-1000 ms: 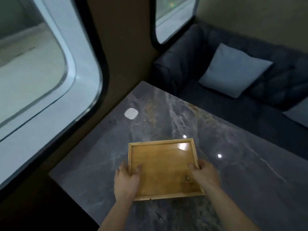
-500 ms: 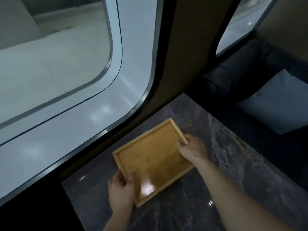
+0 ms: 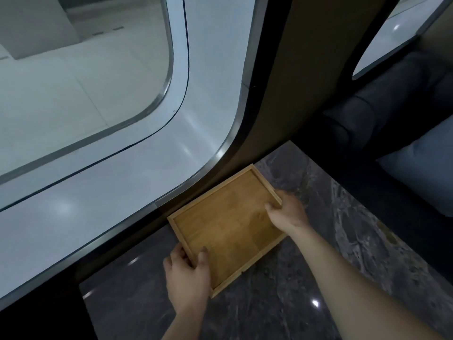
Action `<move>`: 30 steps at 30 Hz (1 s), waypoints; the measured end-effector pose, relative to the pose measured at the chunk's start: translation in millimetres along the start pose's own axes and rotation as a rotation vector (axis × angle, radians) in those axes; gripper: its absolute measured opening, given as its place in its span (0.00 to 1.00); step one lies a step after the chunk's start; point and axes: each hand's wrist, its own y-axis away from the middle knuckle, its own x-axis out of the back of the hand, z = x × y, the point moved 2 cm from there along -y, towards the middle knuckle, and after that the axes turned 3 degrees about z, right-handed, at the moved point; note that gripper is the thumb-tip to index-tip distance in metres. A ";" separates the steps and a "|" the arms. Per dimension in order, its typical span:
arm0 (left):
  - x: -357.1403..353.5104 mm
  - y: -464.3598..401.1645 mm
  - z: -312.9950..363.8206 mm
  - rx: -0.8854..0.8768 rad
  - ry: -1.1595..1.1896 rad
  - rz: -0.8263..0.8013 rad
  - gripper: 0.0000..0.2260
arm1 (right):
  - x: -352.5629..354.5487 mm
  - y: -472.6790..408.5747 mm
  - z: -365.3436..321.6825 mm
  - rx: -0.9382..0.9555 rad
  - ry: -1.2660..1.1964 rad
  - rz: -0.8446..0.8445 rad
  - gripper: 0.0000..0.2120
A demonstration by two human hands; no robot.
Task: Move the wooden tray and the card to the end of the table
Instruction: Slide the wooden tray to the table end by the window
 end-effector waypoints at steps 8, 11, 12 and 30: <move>1.8 3.4 3.9 -0.097 -0.084 -0.027 0.28 | -0.4 0.6 4.7 0.094 -0.070 -0.061 0.35; 9.3 7.3 -0.6 -0.481 -0.371 -0.014 0.36 | 2.9 17.0 18.8 0.071 0.075 0.127 0.37; 8.4 9.6 -0.7 -0.617 -0.476 -0.052 0.39 | 1.9 23.0 24.5 0.063 0.117 0.156 0.37; -17.0 -6.0 -9.5 -0.831 -0.830 -0.223 0.55 | -18.8 25.6 44.6 0.230 0.232 0.029 0.64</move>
